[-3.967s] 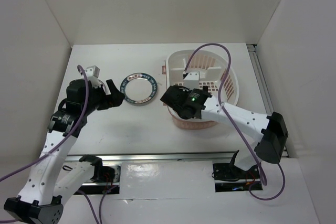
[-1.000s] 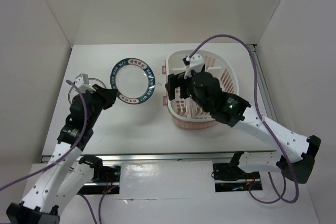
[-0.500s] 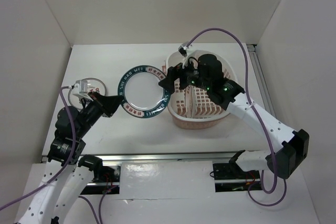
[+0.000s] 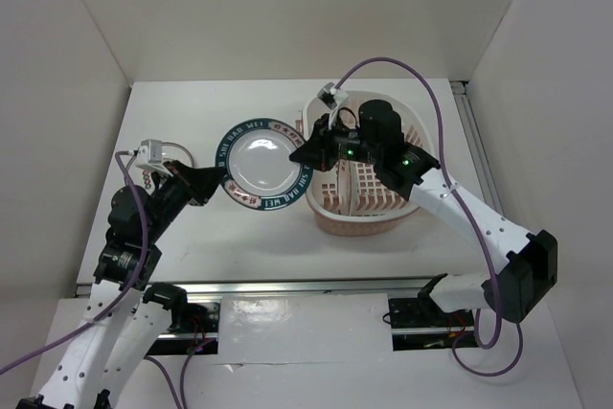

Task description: Load the plates into the dish rack

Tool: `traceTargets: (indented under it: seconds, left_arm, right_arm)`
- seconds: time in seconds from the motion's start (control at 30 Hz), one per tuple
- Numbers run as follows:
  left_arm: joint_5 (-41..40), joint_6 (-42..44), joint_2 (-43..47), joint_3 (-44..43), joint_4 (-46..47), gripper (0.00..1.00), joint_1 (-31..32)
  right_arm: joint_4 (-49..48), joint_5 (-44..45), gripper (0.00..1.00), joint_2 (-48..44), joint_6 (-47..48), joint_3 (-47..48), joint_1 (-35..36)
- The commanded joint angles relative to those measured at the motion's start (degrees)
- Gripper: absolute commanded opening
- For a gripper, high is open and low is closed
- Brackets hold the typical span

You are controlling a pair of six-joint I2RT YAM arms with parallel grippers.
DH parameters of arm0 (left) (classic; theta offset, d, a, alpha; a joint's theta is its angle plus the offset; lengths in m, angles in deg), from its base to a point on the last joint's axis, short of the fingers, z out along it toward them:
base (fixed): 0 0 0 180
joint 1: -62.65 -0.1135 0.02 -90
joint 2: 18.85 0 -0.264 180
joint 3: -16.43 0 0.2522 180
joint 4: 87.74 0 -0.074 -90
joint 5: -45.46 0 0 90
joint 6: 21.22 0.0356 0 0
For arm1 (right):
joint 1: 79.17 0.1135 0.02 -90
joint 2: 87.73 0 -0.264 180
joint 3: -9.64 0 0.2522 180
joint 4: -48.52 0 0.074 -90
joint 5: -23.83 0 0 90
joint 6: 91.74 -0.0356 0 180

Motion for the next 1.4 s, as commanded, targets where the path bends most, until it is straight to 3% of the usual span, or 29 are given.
traceTargets:
  seconds: [0.0,0.03,0.07,0.1,0.2,0.5,0.77,1.0,1.37]
  left_arm:
    - [0.23,-3.96,0.74,-2.12,5.99,0.12,1.00]
    - [-1.10,-3.43,0.74,-2.64,4.58,0.29,1.00]
    - [-2.42,-3.43,0.74,-3.51,2.91,0.65,1.00]
    - [-4.17,-2.12,0.74,-4.04,1.50,0.80,1.00]
    - [-5.94,-0.01,0.03,-6.50,-3.95,1.00,1.00]
    - [-11.03,3.87,-6.47,-11.52,-19.76,1.00,1.00]
    - [-10.70,3.87,-9.81,-10.99,-21.36,1.00,1.00]
    - [-10.16,3.87,-11.57,-10.47,-20.84,1.00,1.00]
    - [-10.16,3.87,-13.15,-10.99,-21.36,1.00,1.00]
  right_arm:
    - [-0.97,3.08,0.07,-0.03,1.51,1.34,0.62]
    - [-0.96,3.61,0.04,-0.73,0.99,2.39,0.62]
    - [0.00,4.31,0.00,-0.73,0.98,3.09,0.62]
    - [1.31,6.58,0.00,-2.04,0.98,3.80,0.62]
    - [4.39,11.24,0.00,-4.76,-0.07,6.78,0.62]
    - [19.85,44.27,0.00,-12.77,0.46,15.22,0.62]
    - [37.24,72.22,0.00,-16.72,-3.06,17.34,0.62]
    - [44.91,78.65,0.00,-16.20,-8.16,14.18,0.62]
    - [42.90,75.96,0.00,-13.65,-10.61,5.23,0.62]
